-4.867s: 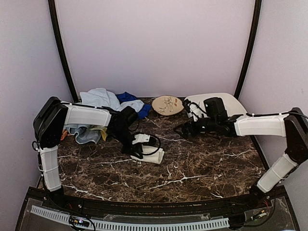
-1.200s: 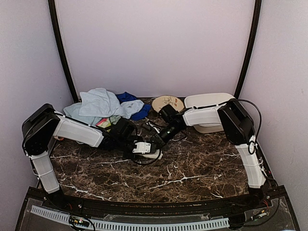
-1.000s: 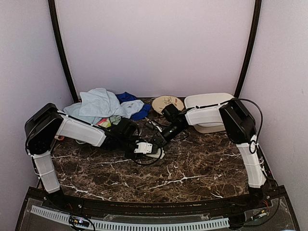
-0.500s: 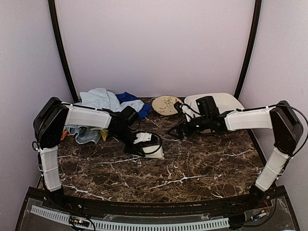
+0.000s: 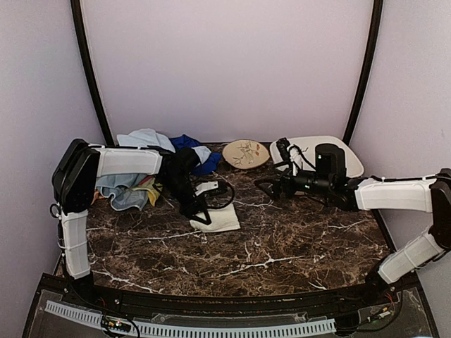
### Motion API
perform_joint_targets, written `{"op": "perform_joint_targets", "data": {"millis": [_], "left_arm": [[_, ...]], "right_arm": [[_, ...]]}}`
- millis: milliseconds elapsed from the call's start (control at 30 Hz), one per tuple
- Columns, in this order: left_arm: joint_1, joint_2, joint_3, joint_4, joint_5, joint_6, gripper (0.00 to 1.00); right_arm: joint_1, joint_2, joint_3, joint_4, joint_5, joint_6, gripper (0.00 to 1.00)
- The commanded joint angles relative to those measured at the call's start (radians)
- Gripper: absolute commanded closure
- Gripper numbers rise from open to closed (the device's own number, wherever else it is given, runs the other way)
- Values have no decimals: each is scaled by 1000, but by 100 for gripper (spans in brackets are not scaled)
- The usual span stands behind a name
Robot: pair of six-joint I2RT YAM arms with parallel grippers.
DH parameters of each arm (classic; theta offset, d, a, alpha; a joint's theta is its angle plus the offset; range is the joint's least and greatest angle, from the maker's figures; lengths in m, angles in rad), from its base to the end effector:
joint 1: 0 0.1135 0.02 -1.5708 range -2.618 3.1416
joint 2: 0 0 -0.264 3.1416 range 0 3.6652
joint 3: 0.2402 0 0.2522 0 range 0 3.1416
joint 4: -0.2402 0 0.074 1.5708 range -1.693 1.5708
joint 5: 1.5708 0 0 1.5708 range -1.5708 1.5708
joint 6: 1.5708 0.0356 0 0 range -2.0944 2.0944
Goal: Roll the towels
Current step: Roll the towel at the center of the board.
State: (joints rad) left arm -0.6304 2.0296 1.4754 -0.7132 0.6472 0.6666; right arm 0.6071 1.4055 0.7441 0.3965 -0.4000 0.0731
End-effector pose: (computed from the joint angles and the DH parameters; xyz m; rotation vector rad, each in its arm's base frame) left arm 0.3164 -0.2575 0.1746 1.7374 2.0638 -0.8960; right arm 0.2465 0.1881 0.2428 -0.7753 1.7324 0.8369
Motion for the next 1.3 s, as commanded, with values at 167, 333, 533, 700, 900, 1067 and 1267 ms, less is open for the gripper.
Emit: {"op": "perform_joint_targets", "data": {"millis": [167, 333, 533, 700, 900, 1067, 1267], "left_arm": [[39, -6, 143, -117, 125, -109, 99], [40, 9, 186, -201, 179, -100, 99], [41, 24, 201, -248, 201, -93, 100], [40, 24, 200, -259, 188, -90, 100], [40, 24, 200, -275, 190, -93, 100], [40, 26, 212, -296, 231, -109, 100], [40, 27, 217, -320, 256, -102, 100]], "right_arm": [[202, -84, 36, -90, 152, -323, 10], [372, -97, 48, -176, 410, -615, 12], [481, -43, 114, -264, 582, -845, 17], [512, 23, 177, -306, 587, -887, 24], [571, 99, 226, -328, 582, -919, 32], [590, 132, 228, -329, 605, -934, 33], [586, 196, 261, -295, 671, -949, 40]]}}
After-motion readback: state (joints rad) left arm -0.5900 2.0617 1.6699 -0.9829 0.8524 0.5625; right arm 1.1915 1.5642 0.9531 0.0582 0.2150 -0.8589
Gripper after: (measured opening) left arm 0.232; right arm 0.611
